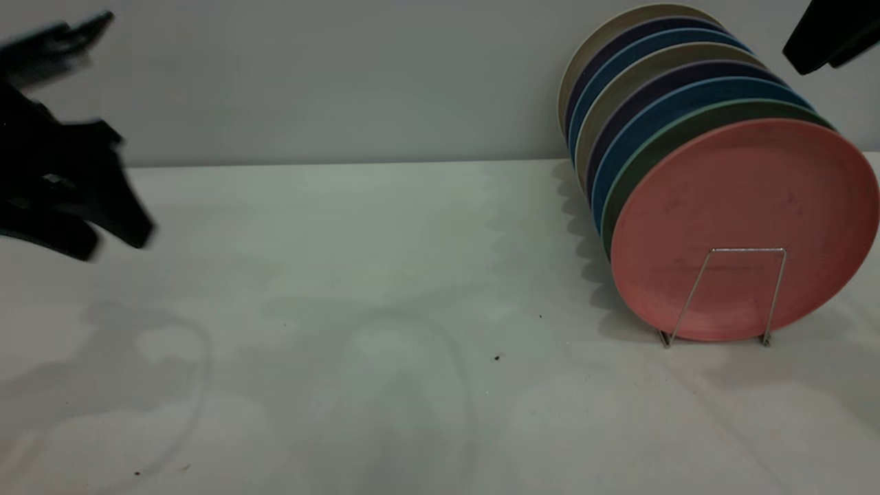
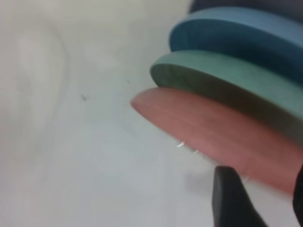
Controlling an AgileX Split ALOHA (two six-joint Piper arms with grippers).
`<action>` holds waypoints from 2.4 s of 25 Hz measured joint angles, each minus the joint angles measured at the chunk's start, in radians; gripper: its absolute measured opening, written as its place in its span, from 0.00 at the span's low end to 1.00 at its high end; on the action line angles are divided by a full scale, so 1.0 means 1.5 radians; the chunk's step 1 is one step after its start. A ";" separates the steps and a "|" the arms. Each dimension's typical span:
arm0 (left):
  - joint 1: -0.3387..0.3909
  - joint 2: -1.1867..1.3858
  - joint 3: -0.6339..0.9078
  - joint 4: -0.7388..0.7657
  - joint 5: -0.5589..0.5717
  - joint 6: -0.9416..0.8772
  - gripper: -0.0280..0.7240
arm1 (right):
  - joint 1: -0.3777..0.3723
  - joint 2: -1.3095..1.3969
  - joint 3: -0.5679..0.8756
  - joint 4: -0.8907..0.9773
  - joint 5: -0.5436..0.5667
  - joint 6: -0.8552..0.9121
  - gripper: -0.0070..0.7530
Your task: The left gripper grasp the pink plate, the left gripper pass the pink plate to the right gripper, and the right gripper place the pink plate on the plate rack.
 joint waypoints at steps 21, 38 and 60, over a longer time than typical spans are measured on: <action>0.001 -0.509 0.113 0.260 0.220 -0.248 0.79 | 0.000 -0.439 0.208 -0.147 0.255 0.205 0.51; 0.001 -1.058 0.347 0.231 0.308 -0.266 0.79 | 0.000 -0.896 0.500 -0.121 0.245 0.182 0.58; -0.022 -1.108 0.361 0.340 0.362 -0.325 0.73 | 0.063 -1.077 0.512 -0.190 0.219 0.241 0.56</action>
